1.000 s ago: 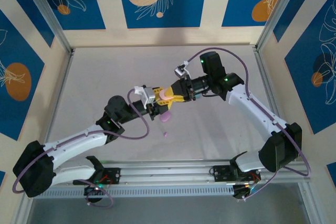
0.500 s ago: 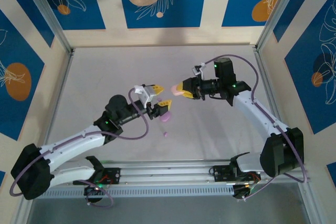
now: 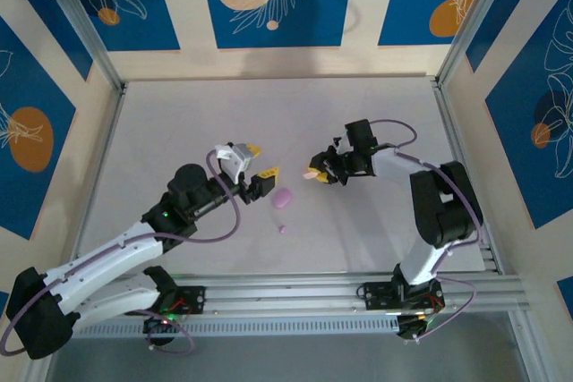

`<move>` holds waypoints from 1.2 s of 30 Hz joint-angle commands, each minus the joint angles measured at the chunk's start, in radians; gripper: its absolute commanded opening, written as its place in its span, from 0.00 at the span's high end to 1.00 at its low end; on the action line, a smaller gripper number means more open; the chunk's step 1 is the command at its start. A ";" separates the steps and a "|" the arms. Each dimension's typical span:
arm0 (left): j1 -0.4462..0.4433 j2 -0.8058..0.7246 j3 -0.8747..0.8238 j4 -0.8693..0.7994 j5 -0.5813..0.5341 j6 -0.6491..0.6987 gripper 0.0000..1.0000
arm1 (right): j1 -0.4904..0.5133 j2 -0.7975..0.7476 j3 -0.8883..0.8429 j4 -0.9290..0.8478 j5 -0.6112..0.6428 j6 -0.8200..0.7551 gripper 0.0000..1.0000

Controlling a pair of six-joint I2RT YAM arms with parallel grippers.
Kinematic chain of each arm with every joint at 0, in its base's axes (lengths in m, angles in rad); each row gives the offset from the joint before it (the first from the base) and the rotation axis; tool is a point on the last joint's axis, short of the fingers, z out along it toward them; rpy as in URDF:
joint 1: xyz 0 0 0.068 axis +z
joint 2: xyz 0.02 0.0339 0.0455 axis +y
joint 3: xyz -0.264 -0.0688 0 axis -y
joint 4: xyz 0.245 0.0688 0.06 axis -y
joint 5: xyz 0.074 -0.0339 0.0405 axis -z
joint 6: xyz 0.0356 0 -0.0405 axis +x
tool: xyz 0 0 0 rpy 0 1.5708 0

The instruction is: Insert the wireless bluetooth earbuds into the charging case

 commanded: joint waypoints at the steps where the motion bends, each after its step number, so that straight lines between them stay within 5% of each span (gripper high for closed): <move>1: -0.009 -0.026 0.027 -0.046 -0.030 -0.022 0.33 | 0.012 0.068 0.083 0.030 0.054 0.001 0.86; 13: -0.007 -0.048 0.019 -0.056 -0.045 -0.018 0.32 | 0.055 0.258 0.214 -0.047 0.153 -0.050 0.77; 25: -0.006 -0.022 0.021 -0.039 -0.036 -0.011 0.32 | 0.047 0.134 0.199 -0.203 0.308 -0.179 0.53; 36: -0.007 -0.023 0.022 -0.047 -0.066 -0.010 0.32 | 0.067 0.019 0.245 -0.363 0.379 -0.259 0.47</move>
